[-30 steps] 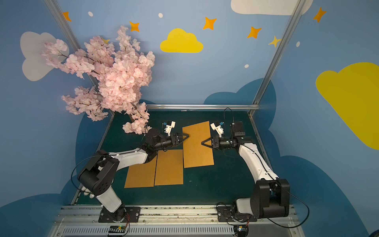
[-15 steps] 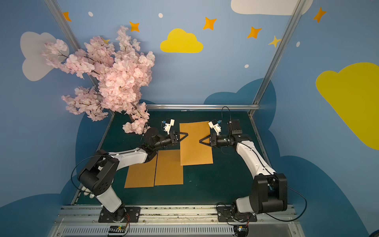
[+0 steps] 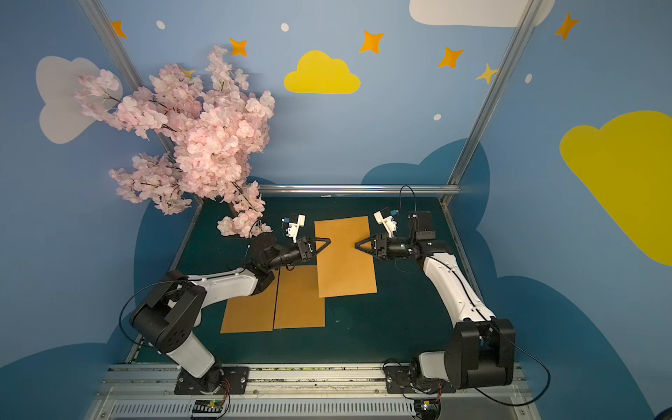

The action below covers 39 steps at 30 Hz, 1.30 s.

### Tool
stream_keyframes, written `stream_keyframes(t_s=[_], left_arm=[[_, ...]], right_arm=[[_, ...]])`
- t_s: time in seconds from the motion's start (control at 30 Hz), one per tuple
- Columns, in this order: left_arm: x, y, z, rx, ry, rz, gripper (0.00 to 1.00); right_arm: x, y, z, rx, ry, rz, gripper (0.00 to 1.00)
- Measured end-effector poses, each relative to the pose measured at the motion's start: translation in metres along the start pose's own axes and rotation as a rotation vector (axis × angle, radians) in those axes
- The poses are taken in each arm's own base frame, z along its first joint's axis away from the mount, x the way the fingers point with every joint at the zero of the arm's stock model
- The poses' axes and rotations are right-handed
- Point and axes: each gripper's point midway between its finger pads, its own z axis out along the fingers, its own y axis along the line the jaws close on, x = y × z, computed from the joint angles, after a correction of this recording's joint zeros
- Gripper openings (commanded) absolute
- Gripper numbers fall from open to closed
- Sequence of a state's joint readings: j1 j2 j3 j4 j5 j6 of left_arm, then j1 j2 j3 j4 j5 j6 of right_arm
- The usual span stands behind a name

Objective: Open the file bag
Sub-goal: Pick up the file bag from the center of the board.

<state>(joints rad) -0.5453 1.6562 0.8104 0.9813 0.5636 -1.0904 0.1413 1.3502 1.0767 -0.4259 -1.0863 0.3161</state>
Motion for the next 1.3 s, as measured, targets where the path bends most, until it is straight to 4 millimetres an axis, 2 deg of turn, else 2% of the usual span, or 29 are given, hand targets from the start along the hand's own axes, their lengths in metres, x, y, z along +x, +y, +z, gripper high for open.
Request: stream_keyframes(t_s=[0.17,0.47,0.77,1.03,1.1,1.2,1.27,1.3], left_arm=[[-0.003,-0.004,-0.005,-0.002,-0.021,0.018,0.02],[-0.015,0.012,-0.018,-0.049,-0.091,-0.002,0.02],[-0.029,0.001,-0.024,-0.042,-0.142,0.016,0.02],[-0.034,0.002,-0.027,-0.049,-0.164,0.007,0.03],[-0.034,0.003,-0.027,-0.049,-0.165,0.002,0.07],[-0.034,0.006,-0.027,-0.051,-0.167,-0.009,0.23],[-0.033,0.011,-0.026,-0.061,-0.162,-0.023,0.44],[-0.032,0.013,-0.026,-0.063,-0.16,-0.028,0.5]], right_arm=[[0.002,0.001,-0.001,-0.01,0.0,-0.004,0.4],[0.024,-0.007,0.0,-0.016,0.022,0.024,0.39],[0.037,-0.011,0.002,-0.032,0.037,0.043,0.35],[0.048,-0.015,0.006,-0.049,0.052,0.064,0.19],[0.048,-0.014,0.006,-0.051,0.052,0.057,0.16],[0.049,-0.011,0.006,-0.063,0.054,0.046,0.12],[0.05,-0.006,0.005,-0.074,0.057,0.031,0.11],[0.05,-0.005,0.005,-0.077,0.056,0.023,0.1]])
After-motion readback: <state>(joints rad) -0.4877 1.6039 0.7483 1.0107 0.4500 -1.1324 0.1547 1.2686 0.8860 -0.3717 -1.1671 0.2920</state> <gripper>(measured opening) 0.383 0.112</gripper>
